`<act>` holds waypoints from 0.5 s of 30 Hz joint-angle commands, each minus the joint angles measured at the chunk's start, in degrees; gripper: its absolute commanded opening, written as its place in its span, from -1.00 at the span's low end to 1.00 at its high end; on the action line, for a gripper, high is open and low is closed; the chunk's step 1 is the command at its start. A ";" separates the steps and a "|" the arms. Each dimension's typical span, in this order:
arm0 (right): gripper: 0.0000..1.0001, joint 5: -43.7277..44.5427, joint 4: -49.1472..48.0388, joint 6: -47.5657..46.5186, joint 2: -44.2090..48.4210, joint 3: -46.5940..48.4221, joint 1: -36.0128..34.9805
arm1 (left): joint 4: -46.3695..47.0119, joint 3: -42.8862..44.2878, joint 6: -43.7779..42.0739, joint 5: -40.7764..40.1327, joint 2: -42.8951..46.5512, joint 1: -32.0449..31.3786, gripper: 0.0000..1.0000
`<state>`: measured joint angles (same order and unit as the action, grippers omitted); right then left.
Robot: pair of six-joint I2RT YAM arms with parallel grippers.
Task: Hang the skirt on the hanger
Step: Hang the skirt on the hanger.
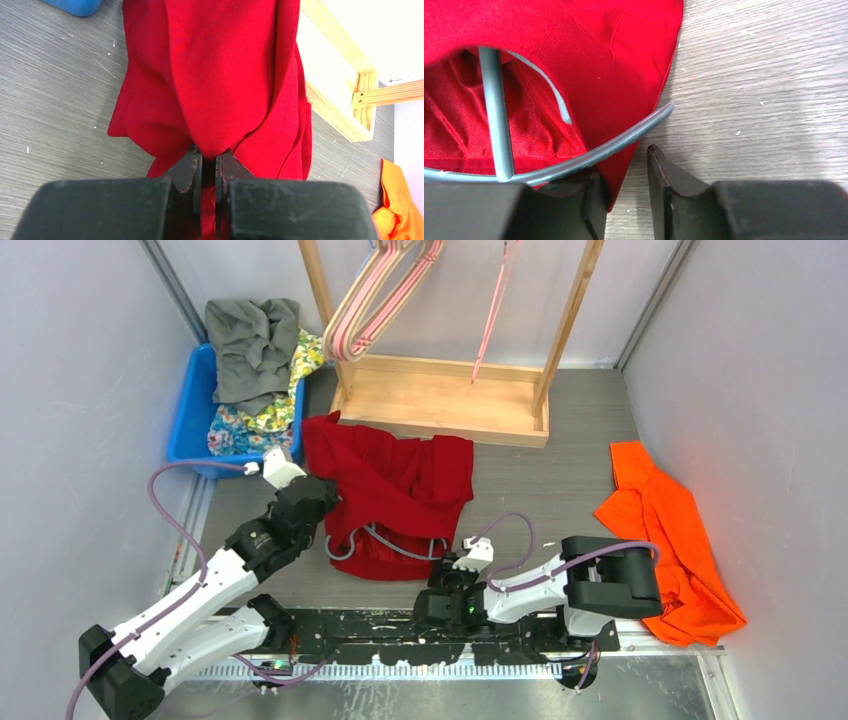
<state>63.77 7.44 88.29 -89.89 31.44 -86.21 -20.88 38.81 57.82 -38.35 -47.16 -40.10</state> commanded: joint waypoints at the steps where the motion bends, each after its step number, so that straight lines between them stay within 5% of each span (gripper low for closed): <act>1: -0.44 2.06 -0.13 0.21 2.99 -1.17 0.61 | 3.82 3.38 -1.00 -0.70 0.40 0.20 -1.00; 5: -0.95 2.93 4.04 0.30 7.58 -2.45 0.57 | 3.39 4.04 -2.65 -0.02 -0.01 0.17 -1.00; 15: -0.97 3.81 12.99 3.49 26.34 -10.96 -2.03 | -0.86 10.81 -10.68 3.00 -2.13 0.20 -1.00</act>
<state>63.53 14.31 90.15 -69.14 21.04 -86.59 -23.99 44.80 51.13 -35.00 -49.17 -40.12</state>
